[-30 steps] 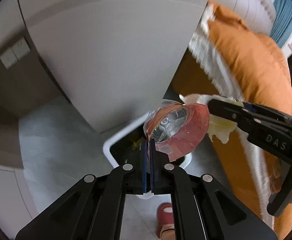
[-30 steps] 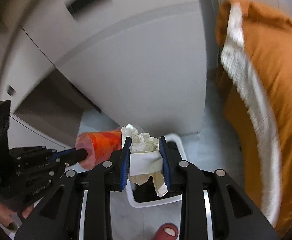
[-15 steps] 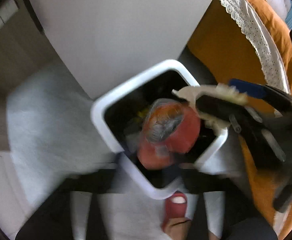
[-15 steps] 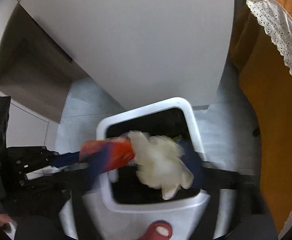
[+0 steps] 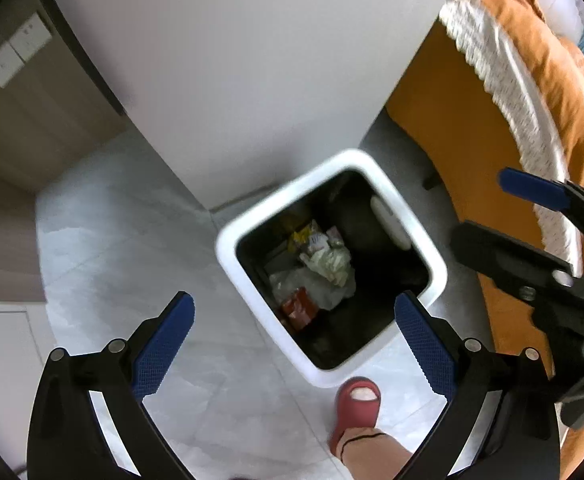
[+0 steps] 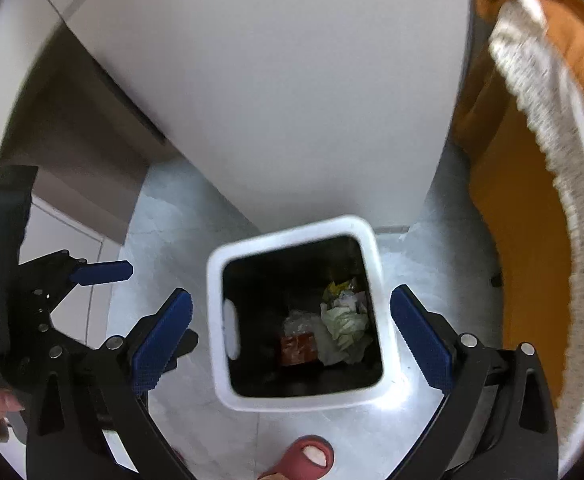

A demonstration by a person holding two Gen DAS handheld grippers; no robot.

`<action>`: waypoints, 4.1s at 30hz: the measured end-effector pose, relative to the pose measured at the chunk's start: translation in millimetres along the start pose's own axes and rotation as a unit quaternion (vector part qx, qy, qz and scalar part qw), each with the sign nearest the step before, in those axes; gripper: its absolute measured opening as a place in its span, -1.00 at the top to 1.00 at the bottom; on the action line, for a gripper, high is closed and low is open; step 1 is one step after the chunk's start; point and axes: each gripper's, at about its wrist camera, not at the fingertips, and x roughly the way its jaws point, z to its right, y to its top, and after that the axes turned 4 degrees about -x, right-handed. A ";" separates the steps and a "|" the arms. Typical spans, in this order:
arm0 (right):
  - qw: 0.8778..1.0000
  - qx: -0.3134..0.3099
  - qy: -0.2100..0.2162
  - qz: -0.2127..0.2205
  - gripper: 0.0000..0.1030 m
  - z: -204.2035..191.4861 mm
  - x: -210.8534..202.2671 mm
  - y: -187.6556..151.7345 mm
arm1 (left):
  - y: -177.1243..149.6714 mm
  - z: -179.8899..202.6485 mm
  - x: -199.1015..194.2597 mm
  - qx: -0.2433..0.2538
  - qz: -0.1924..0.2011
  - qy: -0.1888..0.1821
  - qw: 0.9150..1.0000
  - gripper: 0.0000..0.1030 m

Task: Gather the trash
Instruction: 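Move both tools back from the bin to the desk, then grasp the pink-and-white bag with the left tool while the right tool grasps the clear plastic bag, then carry both bags to the white bin and open both tools over it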

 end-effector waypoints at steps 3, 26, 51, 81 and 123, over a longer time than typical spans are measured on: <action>1.000 0.015 -0.006 0.020 -0.92 -1.6 -47.6 15.5 | 11.2 5.8 -41.9 -0.002 0.009 0.005 1.000 -0.91; 0.958 -0.018 0.082 0.273 -0.92 -98.4 -350.7 191.6 | 89.3 -33.5 -410.9 -0.072 0.256 0.039 0.963 -0.91; 0.954 -0.063 -0.082 0.280 -0.92 -327.0 -207.9 462.5 | 263.0 -318.3 -413.9 0.126 0.328 -0.060 0.934 -0.80; 0.963 -0.016 -0.169 0.211 -0.92 -289.9 -79.7 553.0 | 322.1 -318.5 -328.1 0.325 0.215 -0.102 0.915 0.10; 0.956 0.038 -0.165 0.240 0.36 -252.8 -261.9 399.1 | 280.4 -256.9 -413.9 0.230 0.241 -0.172 0.927 0.81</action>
